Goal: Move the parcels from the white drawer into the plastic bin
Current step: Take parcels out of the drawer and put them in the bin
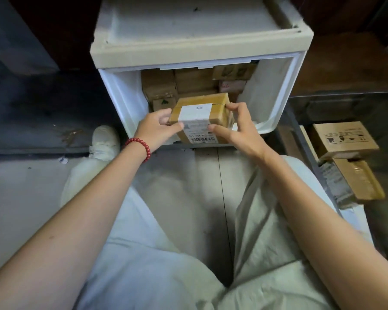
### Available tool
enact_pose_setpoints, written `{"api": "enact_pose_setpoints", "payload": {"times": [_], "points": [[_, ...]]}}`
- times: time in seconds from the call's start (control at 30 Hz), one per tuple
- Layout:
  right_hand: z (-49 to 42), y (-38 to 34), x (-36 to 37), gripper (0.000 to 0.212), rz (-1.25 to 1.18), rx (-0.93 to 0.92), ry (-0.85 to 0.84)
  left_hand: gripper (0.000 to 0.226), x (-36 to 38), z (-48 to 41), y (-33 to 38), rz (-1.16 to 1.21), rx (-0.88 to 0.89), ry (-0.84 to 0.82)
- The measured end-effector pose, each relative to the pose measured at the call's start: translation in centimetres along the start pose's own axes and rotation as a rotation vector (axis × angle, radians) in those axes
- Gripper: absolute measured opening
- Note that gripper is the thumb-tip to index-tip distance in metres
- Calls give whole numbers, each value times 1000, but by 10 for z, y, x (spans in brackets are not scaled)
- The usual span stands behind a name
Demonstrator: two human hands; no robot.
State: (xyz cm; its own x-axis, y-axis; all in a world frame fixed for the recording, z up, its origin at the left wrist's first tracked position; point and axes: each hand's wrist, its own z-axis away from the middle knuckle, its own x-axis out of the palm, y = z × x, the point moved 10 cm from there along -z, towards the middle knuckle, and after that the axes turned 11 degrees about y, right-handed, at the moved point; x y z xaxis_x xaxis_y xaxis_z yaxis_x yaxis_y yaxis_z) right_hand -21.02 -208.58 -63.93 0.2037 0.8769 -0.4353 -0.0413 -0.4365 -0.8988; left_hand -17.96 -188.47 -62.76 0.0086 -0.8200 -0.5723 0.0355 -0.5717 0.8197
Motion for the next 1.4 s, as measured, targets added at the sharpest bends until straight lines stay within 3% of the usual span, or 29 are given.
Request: {"api": "enact_pose_setpoints", "payload": {"times": [0.23, 0.37, 0.5, 0.6, 0.77, 0.93, 1.0, 1.1, 1.17, 1.4], "points": [[8, 8, -23, 62, -95, 91, 108, 81, 14, 24, -3, 88, -18, -17], [1, 10, -19, 57, -99, 116, 71, 99, 16, 26, -6, 124, -23, -42], [1, 18, -11, 32, -139, 173, 9, 101, 15, 25, -5, 143, -6, -51], [1, 34, -11, 52, -184, 298, 42, 102, 16, 22, -4, 154, 19, -70], [-1, 45, -3, 59, -188, 369, -14, 110, 14, 18, -5, 141, 34, -74], [-2, 49, 0, 80, -193, 421, -49, 111, 17, 16, -4, 145, 64, -86], [-1, 47, 3, 88, -173, 413, -81, 115, 19, 15, 0, 138, 97, -96], [-1, 43, 2, 74, -146, 353, -86, 119, 20, 15, 1, 109, 115, -107], [1, 41, 3, 66, -102, 310, -92, 110, 19, 13, 1, 61, 125, -90], [3, 6, -32, 78, -142, 113, 25, 100, 26, 12, 33, -38, 155, -97]]}}
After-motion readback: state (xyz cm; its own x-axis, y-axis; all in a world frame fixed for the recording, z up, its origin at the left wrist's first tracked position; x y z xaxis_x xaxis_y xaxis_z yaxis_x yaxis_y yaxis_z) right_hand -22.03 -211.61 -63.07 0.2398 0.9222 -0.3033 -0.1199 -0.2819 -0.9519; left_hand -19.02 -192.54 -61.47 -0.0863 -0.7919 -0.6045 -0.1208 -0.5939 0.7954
